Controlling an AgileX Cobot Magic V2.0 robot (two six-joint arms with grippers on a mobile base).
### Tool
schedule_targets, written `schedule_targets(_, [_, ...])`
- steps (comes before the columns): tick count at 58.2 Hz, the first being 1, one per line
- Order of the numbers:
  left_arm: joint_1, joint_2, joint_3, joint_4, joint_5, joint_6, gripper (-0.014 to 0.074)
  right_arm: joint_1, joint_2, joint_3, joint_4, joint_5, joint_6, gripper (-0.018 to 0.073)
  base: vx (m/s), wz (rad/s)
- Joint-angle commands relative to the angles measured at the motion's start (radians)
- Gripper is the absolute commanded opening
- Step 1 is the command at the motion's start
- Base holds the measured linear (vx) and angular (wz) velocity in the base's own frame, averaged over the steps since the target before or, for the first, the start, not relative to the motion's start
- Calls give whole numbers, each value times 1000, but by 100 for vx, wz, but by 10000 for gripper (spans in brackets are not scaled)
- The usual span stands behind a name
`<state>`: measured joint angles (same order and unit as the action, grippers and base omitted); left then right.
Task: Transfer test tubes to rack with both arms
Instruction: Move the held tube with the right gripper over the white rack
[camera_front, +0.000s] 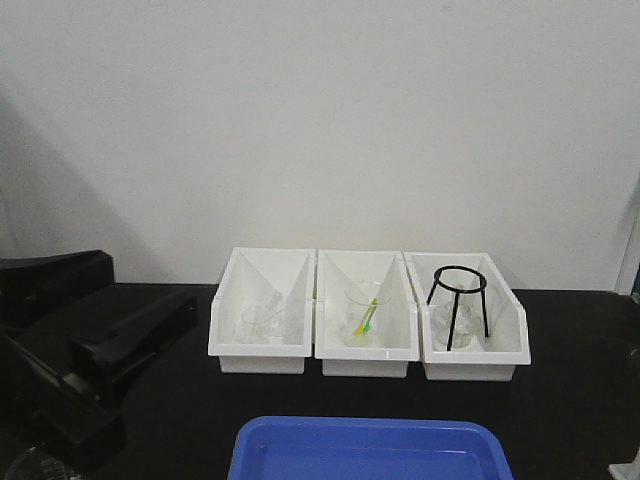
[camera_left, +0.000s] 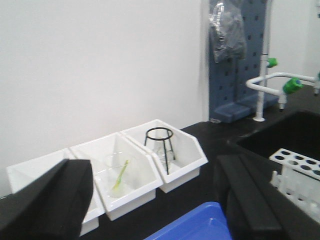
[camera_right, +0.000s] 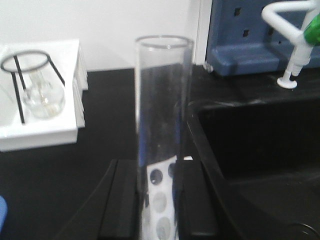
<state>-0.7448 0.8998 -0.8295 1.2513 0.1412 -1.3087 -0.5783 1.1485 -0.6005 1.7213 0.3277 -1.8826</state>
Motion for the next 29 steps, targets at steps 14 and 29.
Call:
schedule_targets(14, [2,-37,-29,-5,121,45,589,-4,94,-76,64,103,-128,-6,0,0])
schedule_targets(29, [2,-37,-29,-5,131,53,589,-4,157,-193,64,138,-156,-6,0,0])
